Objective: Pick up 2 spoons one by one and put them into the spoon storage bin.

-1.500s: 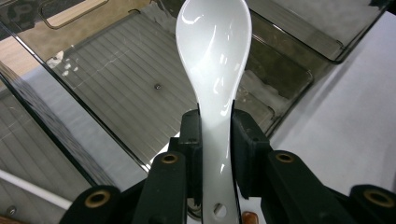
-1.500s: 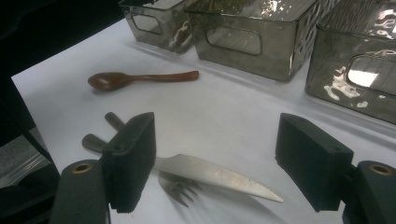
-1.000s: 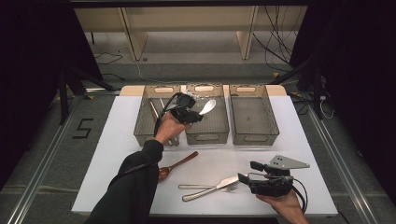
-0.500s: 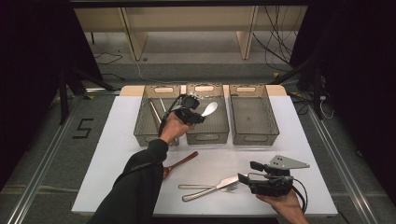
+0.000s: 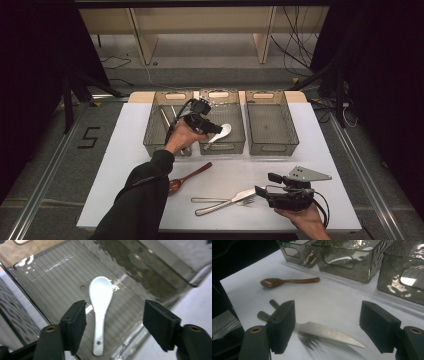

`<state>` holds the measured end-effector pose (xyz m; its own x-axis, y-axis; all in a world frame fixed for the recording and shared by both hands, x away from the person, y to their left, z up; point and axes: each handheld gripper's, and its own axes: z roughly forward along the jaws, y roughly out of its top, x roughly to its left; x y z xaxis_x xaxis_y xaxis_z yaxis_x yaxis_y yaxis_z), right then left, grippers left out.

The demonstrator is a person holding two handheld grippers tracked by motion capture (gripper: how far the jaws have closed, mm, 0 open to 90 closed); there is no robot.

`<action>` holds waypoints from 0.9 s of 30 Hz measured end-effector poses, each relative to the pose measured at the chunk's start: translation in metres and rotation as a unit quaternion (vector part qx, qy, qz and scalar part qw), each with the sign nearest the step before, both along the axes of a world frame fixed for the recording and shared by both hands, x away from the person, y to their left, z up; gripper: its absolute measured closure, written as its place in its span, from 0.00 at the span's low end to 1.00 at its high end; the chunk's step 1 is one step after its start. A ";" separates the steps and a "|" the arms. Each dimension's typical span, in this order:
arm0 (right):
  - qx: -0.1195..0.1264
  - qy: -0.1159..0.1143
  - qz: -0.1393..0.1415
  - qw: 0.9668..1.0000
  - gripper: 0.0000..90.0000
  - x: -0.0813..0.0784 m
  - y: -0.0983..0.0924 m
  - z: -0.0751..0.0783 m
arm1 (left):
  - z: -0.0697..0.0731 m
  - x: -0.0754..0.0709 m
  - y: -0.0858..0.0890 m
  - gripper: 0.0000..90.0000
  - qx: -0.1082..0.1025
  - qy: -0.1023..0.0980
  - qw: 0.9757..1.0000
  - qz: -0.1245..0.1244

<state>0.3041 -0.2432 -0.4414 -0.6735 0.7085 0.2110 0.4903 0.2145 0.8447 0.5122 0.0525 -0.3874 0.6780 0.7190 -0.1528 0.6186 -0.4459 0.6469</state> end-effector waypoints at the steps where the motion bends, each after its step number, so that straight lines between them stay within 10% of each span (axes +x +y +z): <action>1: 0.000 0.000 0.000 1.000 0.33 0.000 0.000 0.000 | 0.003 -0.003 0.002 0.35 0.001 0.000 1.000 -0.004; 10: 0.001 0.000 -0.002 1.000 0.33 0.000 0.000 0.000 | 0.019 -0.044 0.032 0.27 0.000 -0.007 0.999 -0.032; 27: 0.001 0.000 -0.002 1.000 0.33 0.000 0.001 0.000 | -0.013 -0.085 0.055 0.25 0.039 0.010 0.998 -0.042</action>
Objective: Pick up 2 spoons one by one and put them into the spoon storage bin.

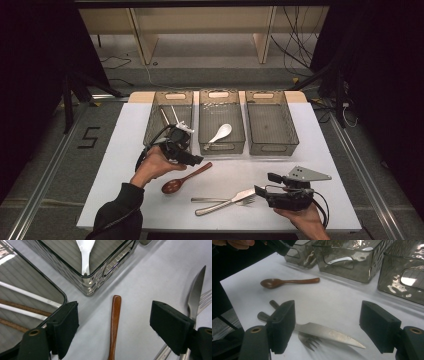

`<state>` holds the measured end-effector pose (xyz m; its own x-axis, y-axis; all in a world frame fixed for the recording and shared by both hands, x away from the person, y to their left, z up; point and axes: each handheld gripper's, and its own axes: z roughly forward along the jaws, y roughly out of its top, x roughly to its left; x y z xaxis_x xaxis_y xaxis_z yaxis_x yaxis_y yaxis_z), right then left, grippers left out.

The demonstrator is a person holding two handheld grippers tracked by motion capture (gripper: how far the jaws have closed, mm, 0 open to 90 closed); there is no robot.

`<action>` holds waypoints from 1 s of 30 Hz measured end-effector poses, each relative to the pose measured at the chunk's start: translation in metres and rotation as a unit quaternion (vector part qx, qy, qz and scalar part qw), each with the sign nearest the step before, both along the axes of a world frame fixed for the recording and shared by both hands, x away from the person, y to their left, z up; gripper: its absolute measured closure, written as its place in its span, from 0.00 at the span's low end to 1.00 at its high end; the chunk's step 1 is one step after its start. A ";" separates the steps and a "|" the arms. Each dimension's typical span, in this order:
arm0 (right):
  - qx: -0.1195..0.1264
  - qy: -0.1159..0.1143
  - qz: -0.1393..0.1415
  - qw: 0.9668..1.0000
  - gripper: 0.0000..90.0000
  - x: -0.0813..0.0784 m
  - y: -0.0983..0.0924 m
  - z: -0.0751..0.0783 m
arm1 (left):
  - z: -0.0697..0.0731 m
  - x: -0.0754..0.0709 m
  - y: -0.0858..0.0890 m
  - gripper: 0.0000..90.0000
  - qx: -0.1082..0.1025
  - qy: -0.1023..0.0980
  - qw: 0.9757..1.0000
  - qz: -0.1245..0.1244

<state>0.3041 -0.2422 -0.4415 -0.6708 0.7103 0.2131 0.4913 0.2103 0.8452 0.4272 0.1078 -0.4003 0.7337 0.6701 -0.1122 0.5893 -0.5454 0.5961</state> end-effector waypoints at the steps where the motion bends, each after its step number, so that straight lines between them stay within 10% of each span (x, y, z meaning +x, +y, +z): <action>1: 0.001 -0.001 0.001 1.000 0.33 0.000 0.000 0.000 | -0.001 -0.001 0.001 0.25 0.000 0.001 1.000 -0.003; 30: -0.003 -0.003 0.005 1.000 0.33 -0.001 0.002 0.001 | -0.042 -0.005 0.004 0.39 0.116 0.062 0.991 -0.006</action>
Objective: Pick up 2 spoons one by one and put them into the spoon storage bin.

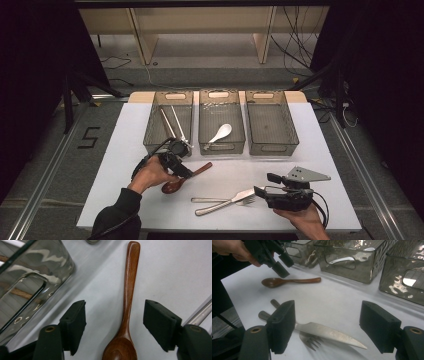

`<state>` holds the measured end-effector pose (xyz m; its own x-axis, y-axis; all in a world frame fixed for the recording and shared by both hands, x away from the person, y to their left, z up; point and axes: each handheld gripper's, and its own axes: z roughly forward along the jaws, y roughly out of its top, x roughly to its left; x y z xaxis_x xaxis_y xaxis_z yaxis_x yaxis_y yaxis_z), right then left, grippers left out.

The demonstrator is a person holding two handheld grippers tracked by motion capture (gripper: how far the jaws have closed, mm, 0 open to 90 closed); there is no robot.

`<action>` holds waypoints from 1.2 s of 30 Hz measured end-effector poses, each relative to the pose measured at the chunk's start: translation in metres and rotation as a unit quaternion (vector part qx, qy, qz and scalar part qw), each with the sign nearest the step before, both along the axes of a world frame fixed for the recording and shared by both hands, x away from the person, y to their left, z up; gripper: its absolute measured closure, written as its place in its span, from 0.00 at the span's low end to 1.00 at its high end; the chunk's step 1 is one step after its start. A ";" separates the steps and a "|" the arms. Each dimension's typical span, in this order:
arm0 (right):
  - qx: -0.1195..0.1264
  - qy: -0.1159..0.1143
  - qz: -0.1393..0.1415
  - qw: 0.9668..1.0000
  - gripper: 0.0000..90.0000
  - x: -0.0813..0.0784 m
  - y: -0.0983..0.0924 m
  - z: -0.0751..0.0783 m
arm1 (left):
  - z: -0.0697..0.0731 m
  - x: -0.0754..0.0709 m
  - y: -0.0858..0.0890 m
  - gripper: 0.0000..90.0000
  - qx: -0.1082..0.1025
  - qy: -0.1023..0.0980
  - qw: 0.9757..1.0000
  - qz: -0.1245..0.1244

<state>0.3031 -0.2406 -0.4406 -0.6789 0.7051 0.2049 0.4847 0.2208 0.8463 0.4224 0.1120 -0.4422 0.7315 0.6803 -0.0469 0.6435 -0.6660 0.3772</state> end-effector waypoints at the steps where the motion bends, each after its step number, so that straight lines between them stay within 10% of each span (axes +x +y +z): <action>1: 0.000 0.000 0.000 1.000 0.33 0.000 0.000 0.000 | -0.001 0.000 -0.001 0.41 0.003 0.001 1.000 -0.002; 23: -0.002 0.001 0.003 1.000 0.33 0.000 0.001 -0.001 | -0.019 -0.004 -0.013 0.75 0.036 0.039 0.998 -0.035; 36: -0.006 0.002 0.004 1.000 0.33 0.000 0.002 -0.001 | -0.020 -0.006 -0.014 0.88 0.046 0.024 0.998 -0.044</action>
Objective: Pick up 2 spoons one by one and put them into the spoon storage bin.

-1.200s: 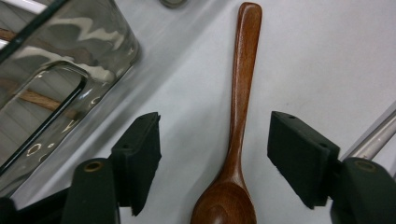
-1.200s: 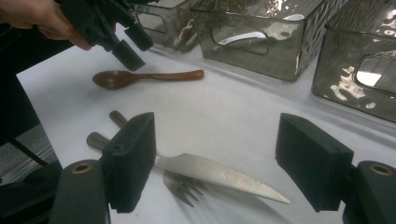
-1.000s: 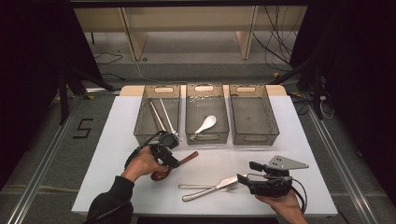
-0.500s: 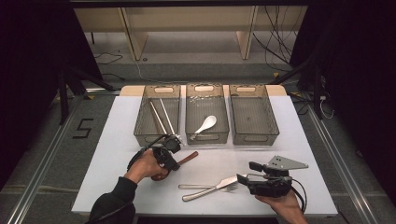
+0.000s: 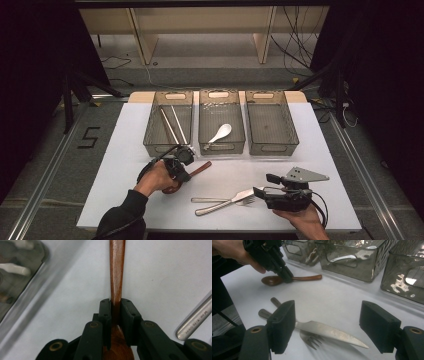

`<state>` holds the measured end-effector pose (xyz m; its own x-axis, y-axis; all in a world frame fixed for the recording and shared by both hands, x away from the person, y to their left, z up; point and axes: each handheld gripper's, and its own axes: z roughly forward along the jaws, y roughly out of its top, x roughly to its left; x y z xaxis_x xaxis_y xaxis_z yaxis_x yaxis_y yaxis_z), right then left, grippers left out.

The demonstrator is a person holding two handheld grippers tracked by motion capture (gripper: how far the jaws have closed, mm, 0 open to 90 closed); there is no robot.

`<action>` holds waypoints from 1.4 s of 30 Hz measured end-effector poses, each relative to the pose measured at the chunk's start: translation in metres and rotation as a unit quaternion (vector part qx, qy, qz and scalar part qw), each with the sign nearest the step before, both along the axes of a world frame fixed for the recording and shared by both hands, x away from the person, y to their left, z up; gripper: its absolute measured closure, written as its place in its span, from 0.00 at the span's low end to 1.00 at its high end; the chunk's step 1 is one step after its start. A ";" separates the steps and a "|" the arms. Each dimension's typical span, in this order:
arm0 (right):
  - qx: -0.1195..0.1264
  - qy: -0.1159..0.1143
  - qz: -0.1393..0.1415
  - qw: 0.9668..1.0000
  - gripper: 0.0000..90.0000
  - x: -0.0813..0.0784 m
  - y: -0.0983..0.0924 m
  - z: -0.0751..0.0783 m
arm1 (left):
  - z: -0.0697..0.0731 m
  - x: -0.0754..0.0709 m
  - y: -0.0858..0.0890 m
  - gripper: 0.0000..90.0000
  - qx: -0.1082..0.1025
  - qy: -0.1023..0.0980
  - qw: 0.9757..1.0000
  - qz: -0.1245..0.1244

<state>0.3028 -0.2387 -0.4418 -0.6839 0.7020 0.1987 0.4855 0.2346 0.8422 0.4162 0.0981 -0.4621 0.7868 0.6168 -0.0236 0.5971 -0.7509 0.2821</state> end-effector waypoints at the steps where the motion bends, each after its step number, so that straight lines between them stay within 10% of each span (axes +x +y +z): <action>1: 0.000 0.000 0.000 1.000 0.33 0.000 0.000 0.000 | 0.000 0.000 0.000 0.88 -0.001 -0.001 1.000 -0.001; 27: 0.003 0.001 -0.004 1.000 0.33 0.000 -0.001 0.000 | 0.034 -0.006 0.003 0.90 -0.089 -0.021 0.995 -0.028; 42: 0.008 -0.001 -0.010 1.000 0.33 0.001 -0.004 0.000 | 0.069 0.010 -0.010 0.90 -0.206 -0.074 0.976 -0.005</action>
<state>0.3039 -0.2422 -0.4419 -0.6696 0.7126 0.2093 0.4889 0.2108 0.8465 0.4257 0.0880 -0.3932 0.8062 0.5714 -0.1534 0.5201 -0.5609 0.6441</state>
